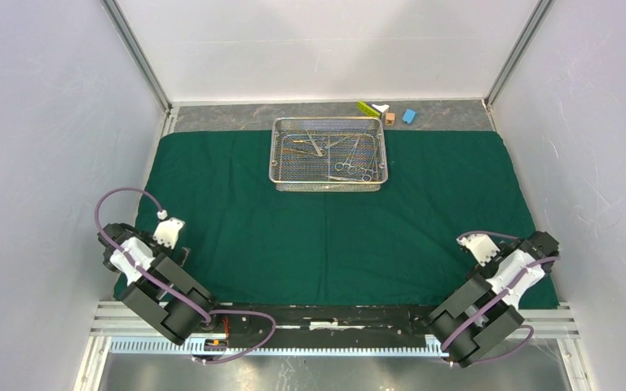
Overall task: Open and lay out the surgical kit
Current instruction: Smooth out the surgical kit at the center of the board.
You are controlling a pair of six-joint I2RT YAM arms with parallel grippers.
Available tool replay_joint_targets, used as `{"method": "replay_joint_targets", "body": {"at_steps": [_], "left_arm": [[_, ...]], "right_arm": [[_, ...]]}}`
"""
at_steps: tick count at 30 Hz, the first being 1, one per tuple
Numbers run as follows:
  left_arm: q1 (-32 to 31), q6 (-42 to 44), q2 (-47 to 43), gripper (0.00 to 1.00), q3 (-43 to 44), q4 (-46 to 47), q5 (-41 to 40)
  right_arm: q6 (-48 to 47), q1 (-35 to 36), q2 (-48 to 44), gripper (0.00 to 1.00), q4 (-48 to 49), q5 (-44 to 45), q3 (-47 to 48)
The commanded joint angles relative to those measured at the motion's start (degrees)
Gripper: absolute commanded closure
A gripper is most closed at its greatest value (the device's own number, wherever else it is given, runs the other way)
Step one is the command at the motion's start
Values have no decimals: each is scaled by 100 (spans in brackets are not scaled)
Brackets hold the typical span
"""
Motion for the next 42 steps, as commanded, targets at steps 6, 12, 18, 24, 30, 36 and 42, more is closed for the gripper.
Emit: {"method": "replay_joint_targets", "body": {"at_steps": [6, 12, 18, 24, 30, 36, 42], "left_arm": [[373, 1077, -36, 0, -400, 396, -740], [401, 1239, -265, 0, -249, 36, -687], [401, 1342, -516, 0, 156, -525, -479], [362, 894, -523, 0, 953, -1045, 468], [-76, -400, -218, 0, 1925, -1297, 1348], [-1391, -1938, -257, 0, 2033, -695, 1264], [-1977, -2476, -173, 0, 1860, -164, 1052]], "right_arm": [[-1441, -158, -389, 3, -791, 165, -400], [-1424, -164, -311, 3, -994, 51, -71], [-1512, -159, -93, 3, -1583, -221, 491], [-1371, -143, 196, 3, -2120, -1183, 1296], [250, 492, 950, 3, -1870, -2777, 2576], [3498, 2211, 1440, 3, 1109, -2570, 2592], [4507, 2889, 2855, 2, 2257, -2032, 3229]]}}
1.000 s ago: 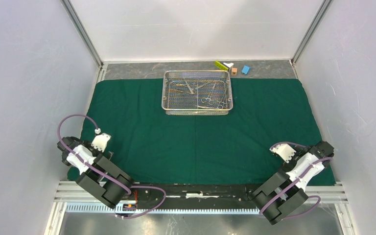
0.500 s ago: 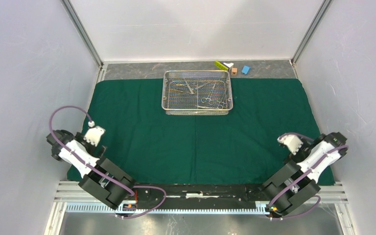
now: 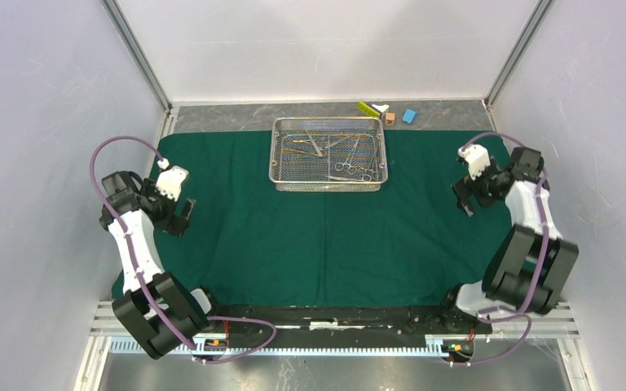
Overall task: Open and lay out the surgical kit
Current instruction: Smooth out the surgical kit at the center of the board.
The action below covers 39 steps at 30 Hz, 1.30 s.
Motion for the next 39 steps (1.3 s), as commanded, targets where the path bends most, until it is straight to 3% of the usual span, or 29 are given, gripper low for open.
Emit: {"method": "replay_joint_targets", "body": {"at_steps": [1, 10, 39], "left_arm": [[-129, -756, 68, 0, -81, 421, 7], [-131, -599, 118, 0, -354, 635, -186], [-128, -459, 458, 0, -233, 749, -403]], "right_arm": [[1200, 226, 972, 2, 1232, 364, 645], [806, 226, 1980, 2, 1654, 1235, 720], [190, 152, 2296, 2, 1879, 2217, 527]]}}
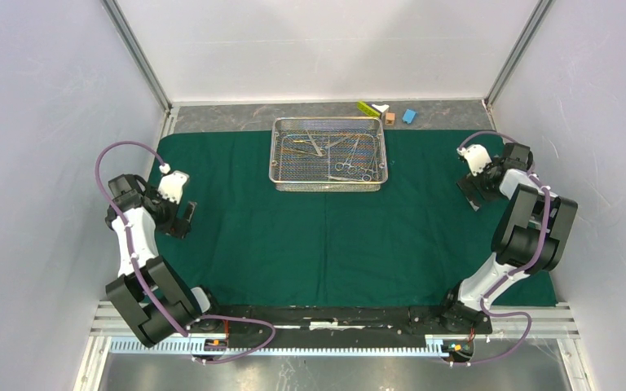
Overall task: Open and lay out the surgical kit
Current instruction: Smooth out the surgical kit at the center of the board.
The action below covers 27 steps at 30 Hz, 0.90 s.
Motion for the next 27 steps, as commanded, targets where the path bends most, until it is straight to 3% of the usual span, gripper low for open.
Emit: {"method": "replay_joint_targets", "body": {"at_steps": [1, 9, 14, 27], "left_arm": [[-10, -50, 0, 0, 154, 142, -95], [-13, -113, 101, 0, 297, 142, -76], [-23, -240, 170, 0, 408, 142, 28], [-51, -499, 283, 0, 547, 142, 192]], "right_arm": [[-251, -75, 92, 2, -7, 283, -29], [-270, -181, -464, 3, -685, -291, 273], [385, -119, -456, 3, -909, -1053, 838], [2156, 629, 1120, 2, 362, -690, 2192]]}}
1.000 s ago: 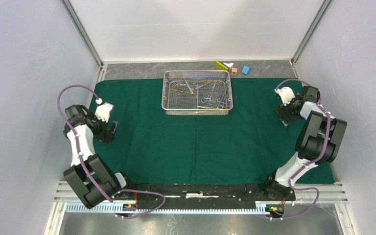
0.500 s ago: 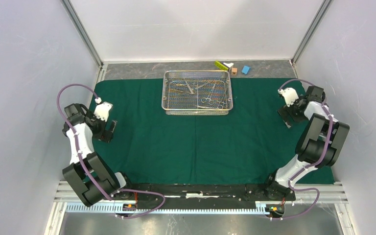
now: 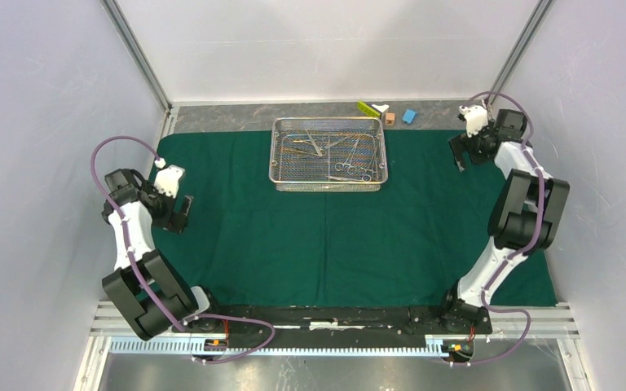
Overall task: Open and lay out the surgical kit
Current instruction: Smooth out the surgical kit at the center of the board.
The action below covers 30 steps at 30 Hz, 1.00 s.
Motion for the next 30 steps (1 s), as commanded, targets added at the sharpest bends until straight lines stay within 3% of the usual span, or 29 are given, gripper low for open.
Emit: {"method": "replay_joint_targets", "body": {"at_steps": [1, 11, 24, 30], "left_arm": [[-49, -314, 41, 0, 236, 118, 236], [-80, -316, 138, 0, 224, 240, 140], [-75, -252, 159, 0, 219, 266, 34], [-76, -633, 173, 0, 317, 420, 123]], "right_arm": [[667, 142, 614, 1, 495, 275, 576], [372, 197, 1338, 1, 626, 930, 829], [81, 181, 1306, 2, 624, 1274, 731], [122, 153, 957, 2, 463, 1013, 854]]}}
